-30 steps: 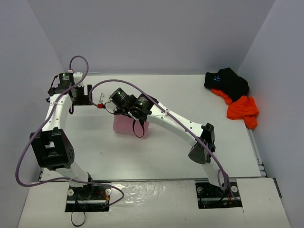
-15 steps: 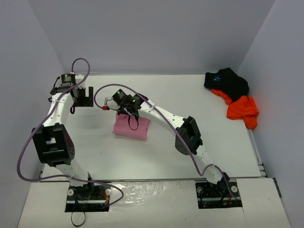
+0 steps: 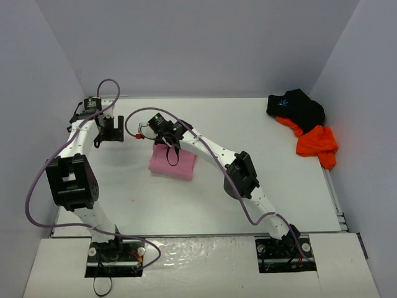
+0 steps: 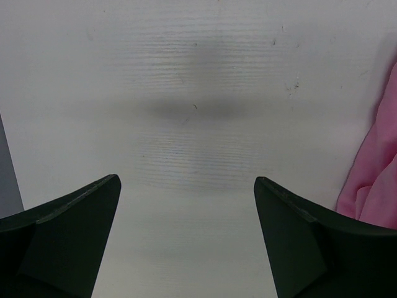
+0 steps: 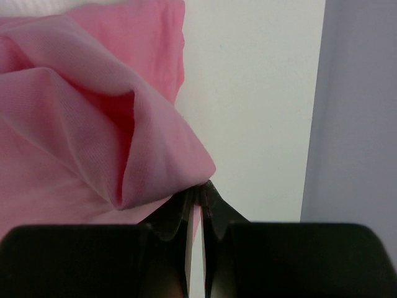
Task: Fold and stack the t-shirts
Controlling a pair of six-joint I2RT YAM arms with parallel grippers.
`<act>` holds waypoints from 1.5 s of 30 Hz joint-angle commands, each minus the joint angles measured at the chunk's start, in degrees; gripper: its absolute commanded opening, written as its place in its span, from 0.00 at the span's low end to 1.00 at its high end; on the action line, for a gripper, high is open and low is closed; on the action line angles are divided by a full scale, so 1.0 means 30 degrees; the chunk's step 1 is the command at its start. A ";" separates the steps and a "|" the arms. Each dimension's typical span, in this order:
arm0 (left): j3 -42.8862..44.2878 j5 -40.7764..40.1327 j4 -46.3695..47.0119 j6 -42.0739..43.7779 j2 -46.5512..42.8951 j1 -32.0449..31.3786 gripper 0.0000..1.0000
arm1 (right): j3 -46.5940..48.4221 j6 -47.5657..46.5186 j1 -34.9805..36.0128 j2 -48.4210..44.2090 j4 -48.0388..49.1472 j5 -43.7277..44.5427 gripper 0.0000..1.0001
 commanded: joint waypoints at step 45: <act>0.1592 0.1436 0.1739 -0.0713 -0.1048 0.0092 0.79 | -1.0898 0.0913 0.0433 -0.2174 0.9640 0.6395 0.00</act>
